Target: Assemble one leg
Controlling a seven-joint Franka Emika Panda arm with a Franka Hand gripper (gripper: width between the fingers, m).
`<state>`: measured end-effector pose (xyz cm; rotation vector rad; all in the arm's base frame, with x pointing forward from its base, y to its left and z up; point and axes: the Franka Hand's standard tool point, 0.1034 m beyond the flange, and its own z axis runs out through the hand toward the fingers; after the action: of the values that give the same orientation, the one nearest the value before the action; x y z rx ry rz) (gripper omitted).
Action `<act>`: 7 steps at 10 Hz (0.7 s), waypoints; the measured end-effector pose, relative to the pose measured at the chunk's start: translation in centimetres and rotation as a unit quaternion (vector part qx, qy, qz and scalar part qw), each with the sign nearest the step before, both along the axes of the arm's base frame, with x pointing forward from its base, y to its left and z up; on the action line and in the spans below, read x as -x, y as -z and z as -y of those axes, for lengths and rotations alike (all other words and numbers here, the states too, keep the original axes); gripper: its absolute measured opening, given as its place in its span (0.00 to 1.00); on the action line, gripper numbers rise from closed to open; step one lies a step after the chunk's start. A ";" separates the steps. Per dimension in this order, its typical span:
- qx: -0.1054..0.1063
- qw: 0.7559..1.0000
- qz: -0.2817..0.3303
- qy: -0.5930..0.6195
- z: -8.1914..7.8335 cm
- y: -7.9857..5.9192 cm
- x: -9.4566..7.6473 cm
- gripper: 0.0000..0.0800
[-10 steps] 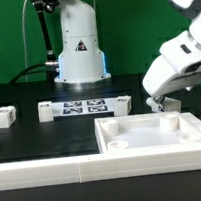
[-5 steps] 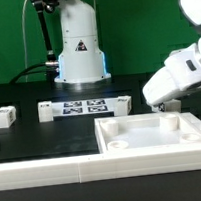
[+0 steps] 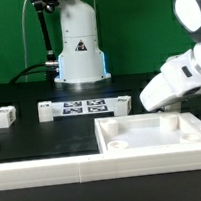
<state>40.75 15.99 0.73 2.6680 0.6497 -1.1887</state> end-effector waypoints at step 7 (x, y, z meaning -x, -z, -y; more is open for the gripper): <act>0.000 1.000 0.001 0.000 0.0 0.0 0.0 0.36</act>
Offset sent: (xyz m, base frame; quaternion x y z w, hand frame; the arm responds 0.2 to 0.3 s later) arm 0.0000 0.0000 0.0000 0.0000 0.0000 0.0000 1.0000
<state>40.77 16.02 0.72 2.6687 0.6497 -1.1868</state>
